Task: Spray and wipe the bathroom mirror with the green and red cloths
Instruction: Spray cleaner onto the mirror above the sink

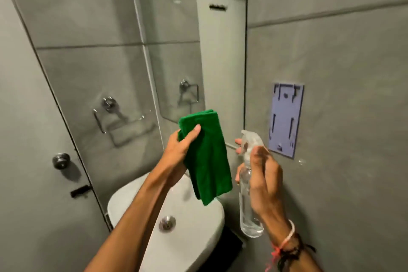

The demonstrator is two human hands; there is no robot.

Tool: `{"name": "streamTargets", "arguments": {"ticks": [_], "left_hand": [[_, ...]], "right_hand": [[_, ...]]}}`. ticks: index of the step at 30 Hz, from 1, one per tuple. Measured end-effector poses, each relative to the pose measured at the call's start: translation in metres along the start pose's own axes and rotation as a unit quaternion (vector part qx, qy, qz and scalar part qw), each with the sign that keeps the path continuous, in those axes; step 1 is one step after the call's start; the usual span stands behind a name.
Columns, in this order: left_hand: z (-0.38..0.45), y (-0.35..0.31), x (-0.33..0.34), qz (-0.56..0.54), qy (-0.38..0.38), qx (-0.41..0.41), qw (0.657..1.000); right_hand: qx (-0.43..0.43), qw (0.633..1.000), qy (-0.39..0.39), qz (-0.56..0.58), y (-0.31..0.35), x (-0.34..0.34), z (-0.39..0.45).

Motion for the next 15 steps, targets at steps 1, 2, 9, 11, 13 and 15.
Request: {"name": "streamTargets", "arguments": {"ticks": [1, 2, 9, 11, 13, 15], "left_hand": [[0.011, -0.018, 0.004, 0.008, 0.005, 0.014, 1.000], [0.020, -0.034, 0.007, 0.009, 0.008, 0.024, 1.000], [0.045, -0.115, 0.027, 0.029, 0.056, 0.079, 0.995], [0.044, -0.124, 0.031, 0.026, 0.065, 0.084, 0.994], [0.041, -0.129, 0.035, 0.019, 0.068, 0.091, 0.993], [0.038, -0.132, 0.038, 0.010, 0.072, 0.091, 0.993]], "right_hand": [[-0.006, 1.000, 0.006, -0.002, 0.012, 0.007, 0.006], [-0.015, 1.000, 0.012, -0.005, 0.024, 0.013, 0.012], [-0.097, 0.994, 0.009, -0.050, 0.092, 0.028, 0.037], [-0.122, 0.990, 0.004, -0.067, 0.101, 0.025, 0.035], [-0.143, 0.984, 0.008, -0.108, 0.104, 0.019, 0.030], [-0.151, 0.978, 0.008, -0.140, 0.102, 0.010, 0.021]]}}
Point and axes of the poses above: each hand's wrist, its own z-axis towards the middle knuckle, its own x-axis out of the palm, y = z × x, the point moved 3 cm from there along z, towards the middle knuckle, and after that the axes turned 4 degrees about x, right-handed, at the moved point
